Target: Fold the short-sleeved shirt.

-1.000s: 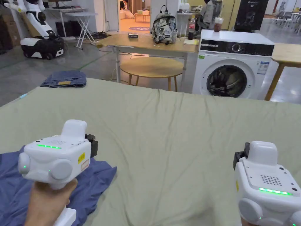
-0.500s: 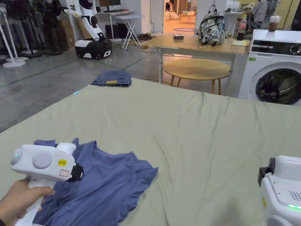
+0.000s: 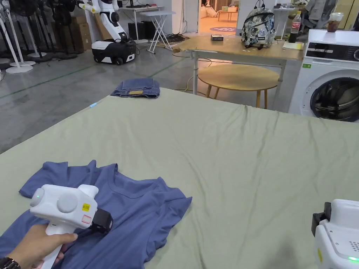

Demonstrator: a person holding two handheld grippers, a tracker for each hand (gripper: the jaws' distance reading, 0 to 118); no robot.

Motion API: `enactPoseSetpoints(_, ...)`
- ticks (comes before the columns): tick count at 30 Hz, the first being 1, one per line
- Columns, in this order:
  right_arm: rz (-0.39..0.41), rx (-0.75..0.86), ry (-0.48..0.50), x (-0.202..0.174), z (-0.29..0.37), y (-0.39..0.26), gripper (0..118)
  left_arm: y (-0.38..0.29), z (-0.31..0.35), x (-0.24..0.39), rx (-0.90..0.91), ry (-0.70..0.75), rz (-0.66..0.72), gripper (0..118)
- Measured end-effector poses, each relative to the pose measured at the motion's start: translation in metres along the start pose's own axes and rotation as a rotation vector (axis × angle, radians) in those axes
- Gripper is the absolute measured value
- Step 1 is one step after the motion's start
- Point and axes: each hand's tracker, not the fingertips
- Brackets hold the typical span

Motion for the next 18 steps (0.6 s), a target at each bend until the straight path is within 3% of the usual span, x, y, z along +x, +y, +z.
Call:
enactPoseSetpoints(2,-0.001,-0.007,0.0,0.0,0.0,-0.002,0,-0.002,0.0,0.012,0.009,0.064,-0.041,74)
enactPoseSetpoints(3,-0.002,-0.011,0.0,0.0,-0.001,-0.002,0,-0.002,0.001,0.017,0.017,0.059,-0.053,66)
enactPoseSetpoints(5,-0.004,-0.015,0.001,0.0,-0.001,-0.003,0,-0.007,0.006,0.028,0.023,0.011,-0.037,35)
enactPoseSetpoints(6,-0.006,-0.016,0.0,0.0,-0.001,-0.003,0,-0.009,0.006,0.033,0.033,0.023,-0.043,16)
enactPoseSetpoints(7,-0.008,-0.017,0.0,0.0,0.0,-0.003,0,-0.01,0.003,0.038,0.051,0.055,-0.073,3)
enactPoseSetpoints(10,-0.017,-0.019,-0.001,0.002,0.001,-0.003,0,-0.011,0.003,0.038,0.057,0.065,-0.077,0)
enactPoseSetpoints(13,-0.025,-0.02,-0.006,0.006,0.003,-0.001,0,-0.009,0.004,0.02,0.127,0.007,0.013,0)
enactPoseSetpoints(18,-0.038,-0.015,-0.021,0.015,0.006,0.003,0,0.005,0.059,0.013,0.293,-0.066,0.094,0)
